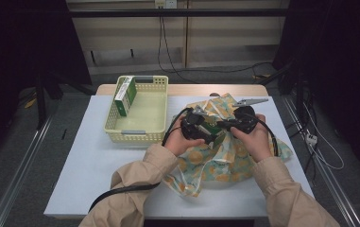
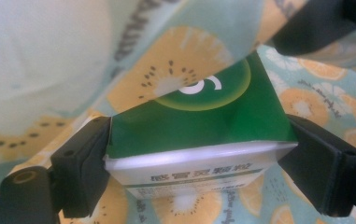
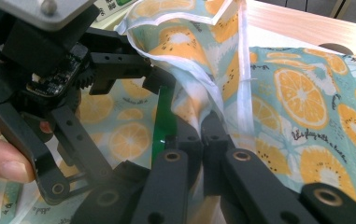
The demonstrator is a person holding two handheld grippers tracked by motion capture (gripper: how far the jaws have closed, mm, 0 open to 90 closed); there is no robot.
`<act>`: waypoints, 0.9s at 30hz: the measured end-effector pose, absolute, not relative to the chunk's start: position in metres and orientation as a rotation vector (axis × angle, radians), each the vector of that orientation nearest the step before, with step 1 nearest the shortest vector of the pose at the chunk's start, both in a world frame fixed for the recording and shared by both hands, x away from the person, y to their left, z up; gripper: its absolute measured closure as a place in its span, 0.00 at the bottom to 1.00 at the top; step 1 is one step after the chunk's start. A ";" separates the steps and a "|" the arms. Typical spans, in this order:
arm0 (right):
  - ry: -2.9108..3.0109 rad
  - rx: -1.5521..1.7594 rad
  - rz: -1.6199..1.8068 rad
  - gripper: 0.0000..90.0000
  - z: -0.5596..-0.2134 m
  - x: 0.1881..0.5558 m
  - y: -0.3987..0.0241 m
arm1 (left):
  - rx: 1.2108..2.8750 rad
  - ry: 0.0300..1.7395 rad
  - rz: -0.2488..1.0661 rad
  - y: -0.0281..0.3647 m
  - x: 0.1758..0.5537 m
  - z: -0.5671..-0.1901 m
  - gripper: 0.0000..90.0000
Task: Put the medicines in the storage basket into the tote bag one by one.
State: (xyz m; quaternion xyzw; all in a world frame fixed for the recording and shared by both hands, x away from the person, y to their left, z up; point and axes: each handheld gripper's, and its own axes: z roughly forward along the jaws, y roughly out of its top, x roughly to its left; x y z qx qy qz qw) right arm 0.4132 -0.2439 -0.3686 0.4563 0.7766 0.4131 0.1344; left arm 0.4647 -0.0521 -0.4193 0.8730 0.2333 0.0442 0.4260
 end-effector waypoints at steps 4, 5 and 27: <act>2.254 1.321 1.197 0.99 -0.369 0.413 -0.243 | 2.196 0.572 0.080 -0.049 0.461 -0.420 0.14; 2.253 1.318 1.195 0.99 -0.369 0.413 -0.243 | 2.193 0.572 0.070 -0.047 0.459 -0.419 0.14; 2.263 1.341 1.180 0.99 -0.379 0.415 -0.241 | 2.249 0.498 -0.009 0.029 0.431 -0.361 0.12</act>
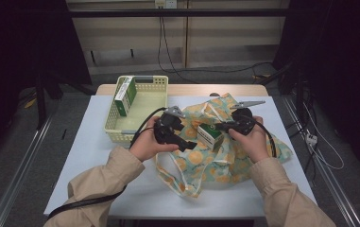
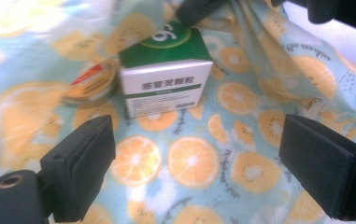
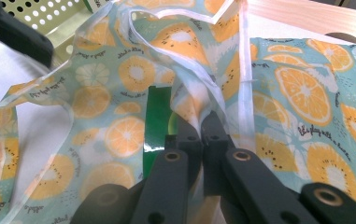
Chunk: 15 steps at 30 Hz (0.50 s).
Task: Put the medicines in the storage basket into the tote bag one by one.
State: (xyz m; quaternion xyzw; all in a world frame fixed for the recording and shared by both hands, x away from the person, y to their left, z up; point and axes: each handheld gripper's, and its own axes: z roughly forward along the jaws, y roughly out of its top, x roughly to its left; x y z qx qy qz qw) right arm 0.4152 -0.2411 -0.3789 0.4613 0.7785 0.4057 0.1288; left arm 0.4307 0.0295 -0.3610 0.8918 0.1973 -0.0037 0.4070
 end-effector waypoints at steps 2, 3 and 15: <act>2.261 1.342 1.182 0.99 -0.378 0.415 -0.242 | 2.241 0.518 0.006 0.038 0.434 -0.356 0.12; 2.261 1.343 1.183 0.99 -0.378 0.415 -0.242 | 2.236 0.530 0.014 0.042 0.437 -0.354 0.12; 2.263 1.339 1.186 0.99 -0.378 0.414 -0.243 | 2.222 0.657 0.102 0.087 0.468 -0.339 0.09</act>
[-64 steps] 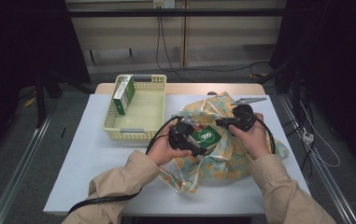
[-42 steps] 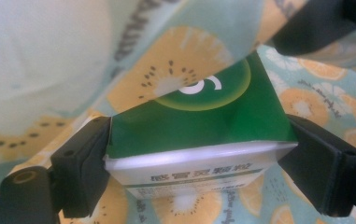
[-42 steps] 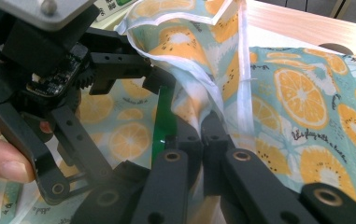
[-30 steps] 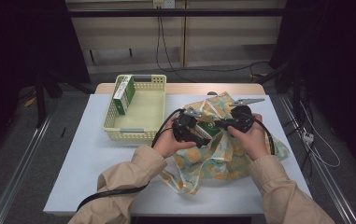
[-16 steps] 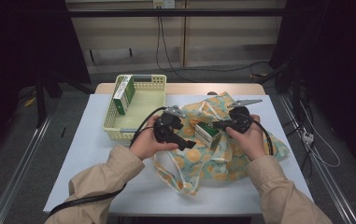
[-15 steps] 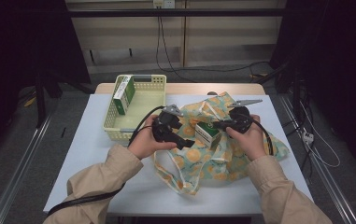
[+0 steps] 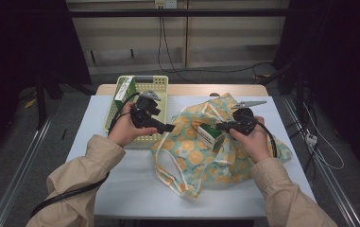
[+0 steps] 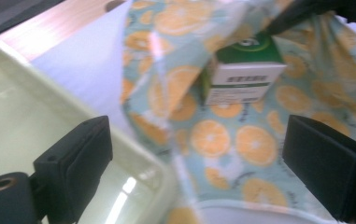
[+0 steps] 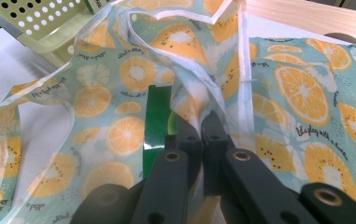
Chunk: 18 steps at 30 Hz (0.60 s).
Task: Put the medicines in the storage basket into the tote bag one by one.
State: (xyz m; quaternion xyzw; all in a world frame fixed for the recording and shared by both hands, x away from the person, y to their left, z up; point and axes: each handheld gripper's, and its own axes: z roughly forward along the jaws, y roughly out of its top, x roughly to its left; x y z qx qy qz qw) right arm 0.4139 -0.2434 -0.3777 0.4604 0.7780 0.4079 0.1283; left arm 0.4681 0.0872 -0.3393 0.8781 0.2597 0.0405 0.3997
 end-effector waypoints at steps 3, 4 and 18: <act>2.263 1.335 1.188 0.99 -0.377 0.414 -0.243 | 2.224 0.698 0.117 0.098 0.478 -0.341 0.08; 2.262 1.334 1.189 0.99 -0.377 0.414 -0.243 | 2.221 0.719 0.122 0.102 0.480 -0.342 0.07; 2.261 1.334 1.191 0.99 -0.378 0.412 -0.245 | 2.183 0.832 0.191 0.140 0.507 -0.349 0.06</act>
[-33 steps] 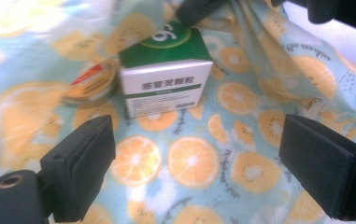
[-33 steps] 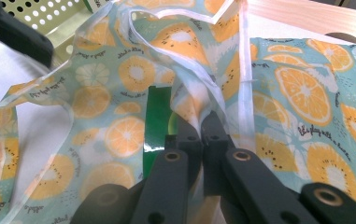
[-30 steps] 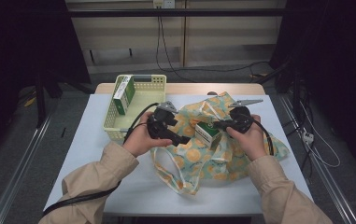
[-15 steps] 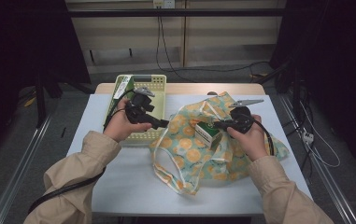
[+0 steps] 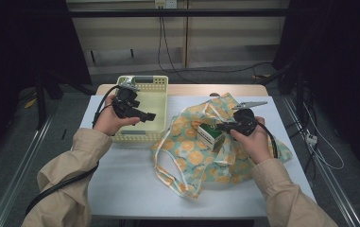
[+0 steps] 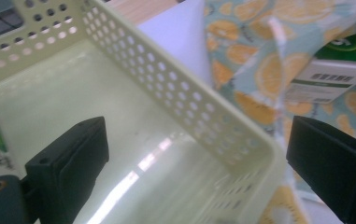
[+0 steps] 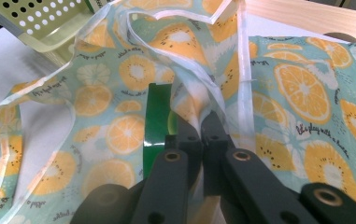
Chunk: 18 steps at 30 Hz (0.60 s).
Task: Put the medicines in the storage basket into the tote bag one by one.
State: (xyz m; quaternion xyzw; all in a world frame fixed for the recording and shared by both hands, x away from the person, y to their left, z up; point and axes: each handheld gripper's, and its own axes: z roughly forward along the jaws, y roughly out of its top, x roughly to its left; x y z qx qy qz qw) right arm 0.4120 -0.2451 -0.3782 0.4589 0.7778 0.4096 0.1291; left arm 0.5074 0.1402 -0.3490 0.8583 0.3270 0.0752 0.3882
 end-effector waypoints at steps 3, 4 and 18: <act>2.259 1.333 1.192 0.99 -0.377 0.411 -0.246 | 2.179 0.846 0.216 0.150 0.512 -0.349 0.07; 2.259 1.332 1.190 0.99 -0.377 0.411 -0.246 | 2.164 0.871 0.210 0.152 0.513 -0.350 0.07; 2.257 1.337 1.190 0.99 -0.377 0.410 -0.247 | 2.127 1.001 0.280 0.185 0.532 -0.352 0.08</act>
